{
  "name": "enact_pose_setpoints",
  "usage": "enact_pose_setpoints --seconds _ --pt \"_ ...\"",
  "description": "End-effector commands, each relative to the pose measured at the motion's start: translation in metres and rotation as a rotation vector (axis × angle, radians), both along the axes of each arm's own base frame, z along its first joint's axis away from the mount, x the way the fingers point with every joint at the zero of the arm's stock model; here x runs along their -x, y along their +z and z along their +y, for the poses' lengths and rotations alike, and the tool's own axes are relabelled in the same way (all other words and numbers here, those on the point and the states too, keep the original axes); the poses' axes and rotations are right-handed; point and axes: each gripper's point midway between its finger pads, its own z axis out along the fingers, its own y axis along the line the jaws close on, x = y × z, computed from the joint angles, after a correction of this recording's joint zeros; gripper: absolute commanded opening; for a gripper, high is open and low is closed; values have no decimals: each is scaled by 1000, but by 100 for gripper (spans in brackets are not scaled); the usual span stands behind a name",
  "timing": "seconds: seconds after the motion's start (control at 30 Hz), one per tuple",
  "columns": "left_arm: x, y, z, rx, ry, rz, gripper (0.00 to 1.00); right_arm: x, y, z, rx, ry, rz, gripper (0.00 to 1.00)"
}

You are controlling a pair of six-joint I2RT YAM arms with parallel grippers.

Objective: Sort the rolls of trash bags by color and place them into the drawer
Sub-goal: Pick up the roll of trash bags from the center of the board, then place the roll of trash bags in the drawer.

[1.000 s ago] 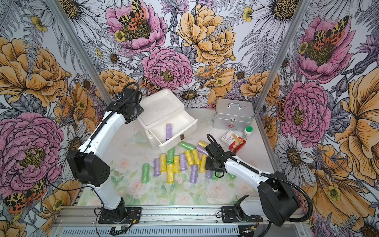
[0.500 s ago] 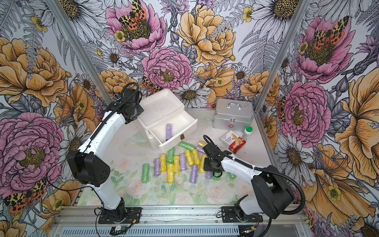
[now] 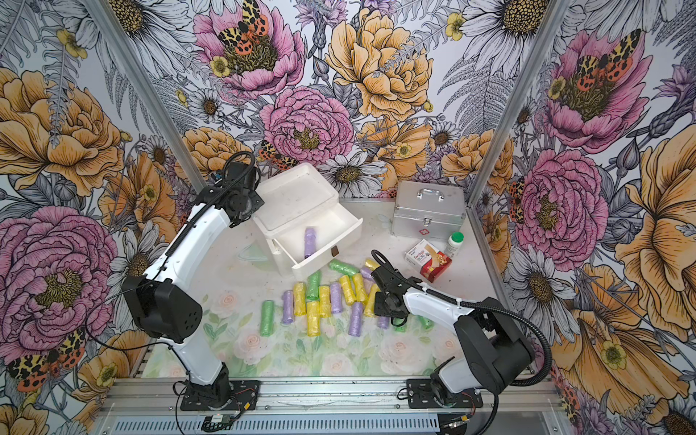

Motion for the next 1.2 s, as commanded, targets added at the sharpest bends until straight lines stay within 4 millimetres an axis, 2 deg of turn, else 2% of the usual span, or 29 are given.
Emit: enact_pose_setpoints --seconds 0.0,0.13,0.23,0.33,0.43,0.63,0.7,0.77,0.9,1.17 --pt "15 -24 -13 109 -7 89 0 2 -8 -2 24 12 6 42" --pt "14 -25 -14 110 -7 91 0 3 0 4 -19 6 1 24" --pt "13 -25 -16 114 -11 91 0 2 27 13 -106 -7 -41 22" --pt "12 -25 -16 117 -7 89 0 0 67 13 -161 -31 -116 23" --pt "12 -26 -18 127 -7 90 0 -15 126 24 -288 -62 -225 24" --pt "13 -24 -22 128 -9 82 0 -58 263 65 -546 -64 -415 27" --pt "14 -24 -23 130 -9 84 0 -75 296 79 -601 -57 -451 27" --pt "15 -25 -24 132 -10 86 0 -92 321 93 -649 -56 -471 27" --pt "16 -25 -25 133 -10 85 0 -120 341 119 -755 -81 -471 27" --pt "17 -20 -27 127 -20 77 0 -162 330 152 -897 -185 -417 27"
